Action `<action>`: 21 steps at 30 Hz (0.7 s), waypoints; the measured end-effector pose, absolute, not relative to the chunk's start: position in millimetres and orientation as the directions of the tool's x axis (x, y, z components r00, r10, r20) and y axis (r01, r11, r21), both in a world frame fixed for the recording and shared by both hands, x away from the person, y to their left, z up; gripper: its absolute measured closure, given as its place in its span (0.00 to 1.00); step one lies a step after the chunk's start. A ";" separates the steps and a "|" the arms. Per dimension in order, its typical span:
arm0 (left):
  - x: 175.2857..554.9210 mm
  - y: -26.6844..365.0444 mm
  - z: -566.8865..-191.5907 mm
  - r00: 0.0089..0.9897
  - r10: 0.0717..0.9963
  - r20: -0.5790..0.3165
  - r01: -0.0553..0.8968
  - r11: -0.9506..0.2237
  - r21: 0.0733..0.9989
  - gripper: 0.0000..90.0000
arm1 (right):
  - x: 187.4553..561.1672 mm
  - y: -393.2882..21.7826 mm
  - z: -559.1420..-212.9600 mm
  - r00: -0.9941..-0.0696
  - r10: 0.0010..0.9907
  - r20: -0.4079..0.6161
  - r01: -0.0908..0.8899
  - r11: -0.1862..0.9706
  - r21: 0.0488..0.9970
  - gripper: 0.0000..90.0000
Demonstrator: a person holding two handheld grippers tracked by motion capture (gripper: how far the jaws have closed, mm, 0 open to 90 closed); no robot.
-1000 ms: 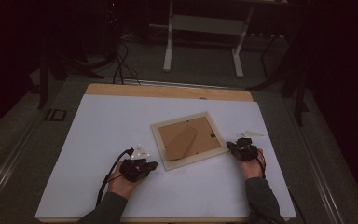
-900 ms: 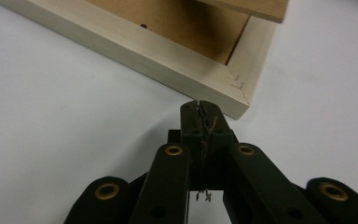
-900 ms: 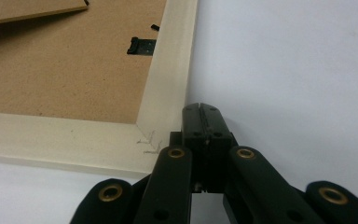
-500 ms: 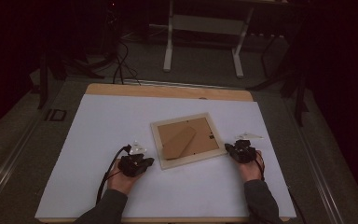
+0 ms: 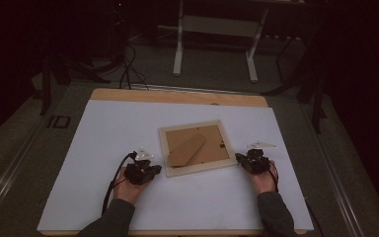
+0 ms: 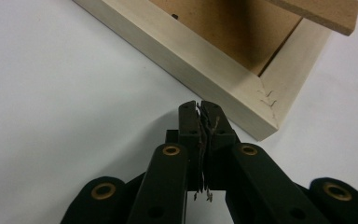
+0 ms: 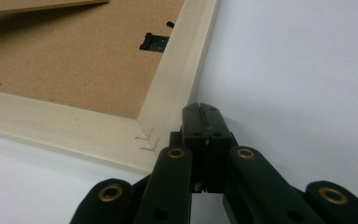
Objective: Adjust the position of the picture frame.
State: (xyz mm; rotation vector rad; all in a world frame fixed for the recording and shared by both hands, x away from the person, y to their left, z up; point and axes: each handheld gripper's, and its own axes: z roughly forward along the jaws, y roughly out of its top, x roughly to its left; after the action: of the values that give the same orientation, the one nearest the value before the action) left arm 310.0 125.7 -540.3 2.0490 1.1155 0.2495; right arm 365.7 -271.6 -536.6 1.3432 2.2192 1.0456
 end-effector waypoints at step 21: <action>316.2 132.1 -538.7 0.566 0.803 -0.186 0.653 -0.300 0.695 1.00 | 364.3 -258.3 -537.4 -0.520 0.848 0.098 0.611 0.289 0.737 1.00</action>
State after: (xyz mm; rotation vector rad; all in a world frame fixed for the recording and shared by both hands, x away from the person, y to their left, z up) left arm 316.2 132.1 -538.7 2.0445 1.1635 0.2531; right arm 364.3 -258.3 -537.4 1.3253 2.2508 1.0717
